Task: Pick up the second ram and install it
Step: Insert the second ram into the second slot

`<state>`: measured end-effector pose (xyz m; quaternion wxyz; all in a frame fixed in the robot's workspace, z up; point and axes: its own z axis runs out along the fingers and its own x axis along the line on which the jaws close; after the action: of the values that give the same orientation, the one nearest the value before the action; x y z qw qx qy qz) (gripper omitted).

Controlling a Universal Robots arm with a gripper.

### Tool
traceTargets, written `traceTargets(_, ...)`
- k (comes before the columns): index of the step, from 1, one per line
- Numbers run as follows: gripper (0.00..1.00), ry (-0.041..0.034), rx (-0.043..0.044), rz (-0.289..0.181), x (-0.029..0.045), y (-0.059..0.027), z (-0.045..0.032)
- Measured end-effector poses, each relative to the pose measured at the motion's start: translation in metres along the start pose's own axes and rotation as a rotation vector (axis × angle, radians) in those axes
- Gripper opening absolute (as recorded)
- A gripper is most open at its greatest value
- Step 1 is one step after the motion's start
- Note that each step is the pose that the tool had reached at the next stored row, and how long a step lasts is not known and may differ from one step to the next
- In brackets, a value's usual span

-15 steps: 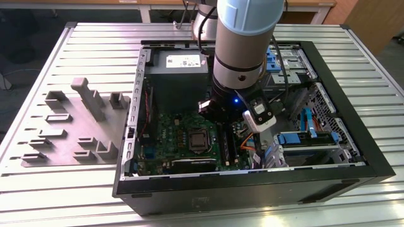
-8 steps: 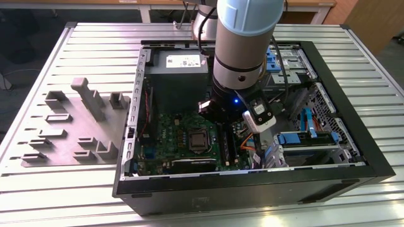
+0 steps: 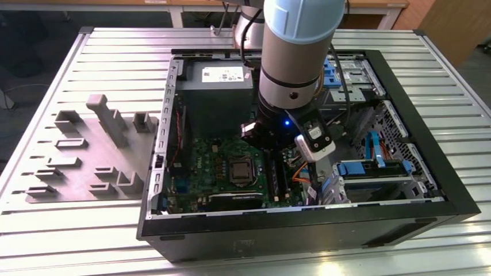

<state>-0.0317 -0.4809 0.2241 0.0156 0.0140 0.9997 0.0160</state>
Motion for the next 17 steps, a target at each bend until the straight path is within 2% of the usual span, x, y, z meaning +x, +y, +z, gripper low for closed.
traceTargets(6,0.12,-0.0001,-0.0002,0.0,0.0,0.0,0.0006)
traceTargets(17,0.12,-0.0002,-0.0023,0.0,-0.0001,0.0002,-0.0029)
